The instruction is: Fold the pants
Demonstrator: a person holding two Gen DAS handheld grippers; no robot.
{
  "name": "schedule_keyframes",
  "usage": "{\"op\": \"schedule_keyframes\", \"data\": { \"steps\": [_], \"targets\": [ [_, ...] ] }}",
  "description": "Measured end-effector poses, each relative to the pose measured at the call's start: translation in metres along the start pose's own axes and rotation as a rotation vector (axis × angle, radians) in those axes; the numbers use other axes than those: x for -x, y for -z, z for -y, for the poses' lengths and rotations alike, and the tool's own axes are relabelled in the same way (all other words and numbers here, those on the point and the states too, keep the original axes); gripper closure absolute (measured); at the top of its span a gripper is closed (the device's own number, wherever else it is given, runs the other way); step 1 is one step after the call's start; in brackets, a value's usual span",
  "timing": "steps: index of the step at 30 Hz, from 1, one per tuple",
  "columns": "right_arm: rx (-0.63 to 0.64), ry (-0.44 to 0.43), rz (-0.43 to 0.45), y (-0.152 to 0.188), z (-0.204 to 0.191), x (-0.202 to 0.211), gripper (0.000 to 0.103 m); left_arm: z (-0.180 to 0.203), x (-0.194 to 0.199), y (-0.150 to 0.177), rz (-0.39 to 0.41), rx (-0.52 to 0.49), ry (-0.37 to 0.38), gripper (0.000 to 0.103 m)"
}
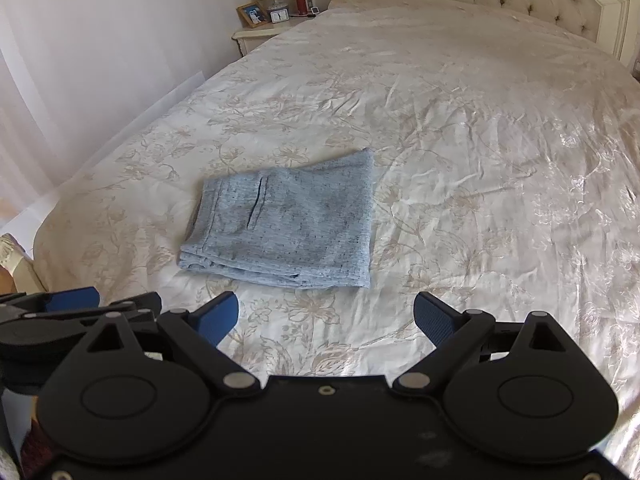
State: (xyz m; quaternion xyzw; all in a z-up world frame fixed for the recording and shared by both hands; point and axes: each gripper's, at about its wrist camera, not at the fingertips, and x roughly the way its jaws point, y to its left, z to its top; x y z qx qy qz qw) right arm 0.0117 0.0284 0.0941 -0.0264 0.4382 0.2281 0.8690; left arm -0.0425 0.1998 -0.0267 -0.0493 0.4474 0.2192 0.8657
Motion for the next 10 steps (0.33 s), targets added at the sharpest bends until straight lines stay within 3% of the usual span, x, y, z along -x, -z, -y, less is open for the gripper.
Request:
{"op": "schedule_keyframes", "data": {
  "steps": [10],
  "targets": [
    [-0.014,-0.001,0.010,0.0014,0.0064,0.0033,0.004,0.0081,0.0067,0.0009,0.057,-0.025,-0.013,0.047]
  ]
}}
